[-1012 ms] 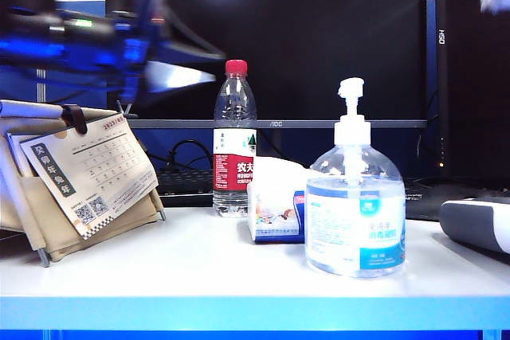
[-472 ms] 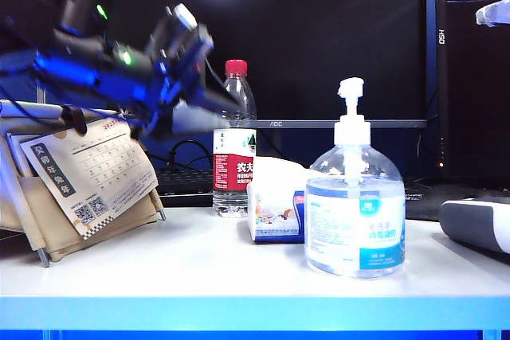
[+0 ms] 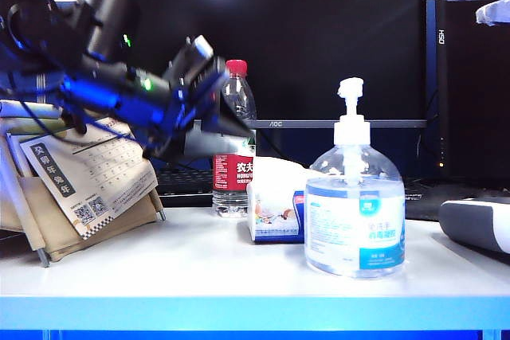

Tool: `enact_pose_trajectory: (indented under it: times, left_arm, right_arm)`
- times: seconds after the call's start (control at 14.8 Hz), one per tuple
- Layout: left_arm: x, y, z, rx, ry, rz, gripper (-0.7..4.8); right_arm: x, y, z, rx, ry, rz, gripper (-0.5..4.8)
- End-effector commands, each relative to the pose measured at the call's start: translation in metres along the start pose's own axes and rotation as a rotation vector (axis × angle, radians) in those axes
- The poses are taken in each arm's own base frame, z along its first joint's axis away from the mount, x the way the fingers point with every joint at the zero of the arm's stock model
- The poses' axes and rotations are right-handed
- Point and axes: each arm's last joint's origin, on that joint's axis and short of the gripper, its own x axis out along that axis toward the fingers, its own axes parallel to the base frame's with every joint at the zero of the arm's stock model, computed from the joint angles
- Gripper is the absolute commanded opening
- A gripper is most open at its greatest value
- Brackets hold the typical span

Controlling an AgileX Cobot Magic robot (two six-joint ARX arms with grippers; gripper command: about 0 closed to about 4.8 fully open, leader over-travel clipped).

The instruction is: Pull out a tissue from the tissue dispenser, then press the switch of the alcohol sanitizer bottle to drop some sanitizer on the paper tissue, and finally place the treated tissue on the table.

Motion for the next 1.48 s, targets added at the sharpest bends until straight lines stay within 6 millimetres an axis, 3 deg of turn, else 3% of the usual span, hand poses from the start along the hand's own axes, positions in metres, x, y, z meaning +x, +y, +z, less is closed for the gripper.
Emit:
enact_pose_trajectory:
  times: [0.07, 0.54, 0.81, 1.08, 1.21, 1.28, 1.35, 1.42, 1.48]
  left_arm:
    - [0.011, 0.008, -0.014, -0.011, 0.046, -0.002, 2.05]
    - [0.021, -0.001, -0.014, 0.047, 0.001, -0.072, 2.05]
    - [0.035, 0.011, -0.032, 0.013, 0.048, -0.061, 2.05]
    - [0.036, 0.009, -0.027, 0.033, -0.007, -0.088, 2.04]
    - [0.037, 0.009, -0.024, 0.005, -0.014, -0.096, 1.53]
    - [0.037, 0.008, -0.023, 0.009, -0.021, -0.109, 0.83]
    - [0.037, 0.008, -0.023, 0.006, -0.02, -0.112, 0.56]
    - [0.036, 0.007, -0.023, -0.009, -0.012, -0.133, -0.08]
    - [0.036, 0.006, -0.023, -0.009, 0.0, -0.169, -0.06]
  right_arm:
    - [0.0, 0.001, 0.003, -0.009, -0.021, 0.009, 2.71]
    - [0.0, 0.001, 0.003, -0.008, -0.021, 0.008, 2.71]
    - [0.0, 0.001, 0.002, -0.007, -0.018, 0.008, 2.71]
    - [0.0, 0.0, 0.002, -0.009, -0.01, 0.005, 2.71]
    - [0.0, 0.0, 0.001, -0.011, -0.004, 0.0, 2.71]
    - [0.0, 0.0, 0.001, -0.011, -0.004, 0.0, 2.71]
    - [0.0, 0.0, 0.001, -0.011, -0.004, 0.0, 2.71]
    - [0.0, 0.0, 0.001, -0.011, -0.004, 0.0, 2.71]
    - [0.0, 0.0, 0.001, -0.01, -0.004, 0.0, 2.71]
